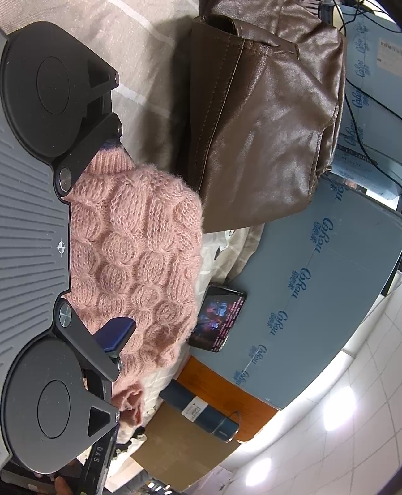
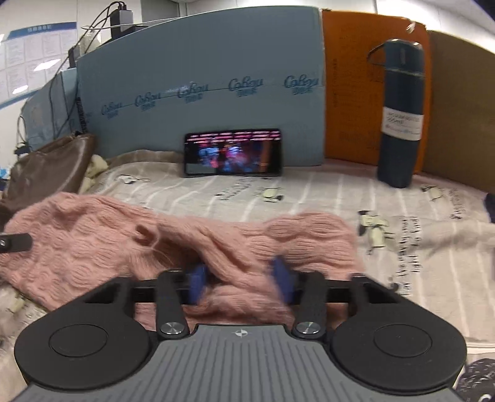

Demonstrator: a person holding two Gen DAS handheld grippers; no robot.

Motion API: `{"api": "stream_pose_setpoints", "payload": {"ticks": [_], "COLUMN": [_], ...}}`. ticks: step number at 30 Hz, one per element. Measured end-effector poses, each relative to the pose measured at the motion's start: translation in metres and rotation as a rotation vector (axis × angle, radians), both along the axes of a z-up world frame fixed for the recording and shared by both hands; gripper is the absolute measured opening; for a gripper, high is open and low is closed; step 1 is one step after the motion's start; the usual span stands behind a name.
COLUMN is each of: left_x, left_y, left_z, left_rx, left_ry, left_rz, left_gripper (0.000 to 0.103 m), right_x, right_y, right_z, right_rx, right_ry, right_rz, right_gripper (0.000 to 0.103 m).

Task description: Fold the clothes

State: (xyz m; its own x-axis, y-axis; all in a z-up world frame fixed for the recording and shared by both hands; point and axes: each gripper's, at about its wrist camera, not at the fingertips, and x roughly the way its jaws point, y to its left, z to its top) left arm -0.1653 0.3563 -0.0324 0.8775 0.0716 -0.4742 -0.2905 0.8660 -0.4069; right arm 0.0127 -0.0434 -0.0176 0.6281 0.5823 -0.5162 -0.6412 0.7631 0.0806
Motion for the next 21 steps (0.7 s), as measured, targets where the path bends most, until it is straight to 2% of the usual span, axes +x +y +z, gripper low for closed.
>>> {"api": "stream_pose_setpoints", "payload": {"ticks": [4,7,9,10,11,13,14,16,21], "left_x": [0.003,0.005,0.006,0.006,0.006,0.006,0.006,0.006,0.007], "left_y": [-0.004,-0.007,-0.008,-0.008,-0.008,-0.008,-0.008,-0.009,-0.009], "left_z": [0.001,0.001,0.001,0.001,0.001,0.001,0.001,0.001,0.0], "left_rx": [0.034,0.052,0.06,0.064,0.066,0.067,0.067,0.068,0.075], "left_ry": [0.021,0.032,0.035,0.037,0.038,0.038,0.038,0.039,0.043], "left_rz": [0.001,0.002,0.002,0.003,0.003,0.004,0.004,0.004,0.004], "left_gripper": [0.099,0.099,0.098,0.099,0.099,0.099,0.099,0.099,0.099], "right_x": [0.008,0.009,0.01,0.008,0.004,-0.005,-0.009,-0.015,-0.023], "right_y": [-0.019,-0.034,-0.039,-0.038,-0.034,-0.027,-0.024,-0.02,-0.003], "right_z": [0.007,0.012,0.011,0.01,0.01,0.009,0.009,0.008,0.003], "right_rx": [0.087,0.141,0.175,0.169,0.152,0.119,0.105,0.104,0.022], "right_ry": [0.049,0.047,0.078,0.083,0.063,0.025,0.008,-0.006,-0.048], "right_rz": [-0.026,-0.011,0.046,0.06,0.075,0.103,0.118,0.154,0.191], "right_gripper": [0.011,0.012,0.024,0.044,0.05,0.053,0.062,0.074,0.086]}}
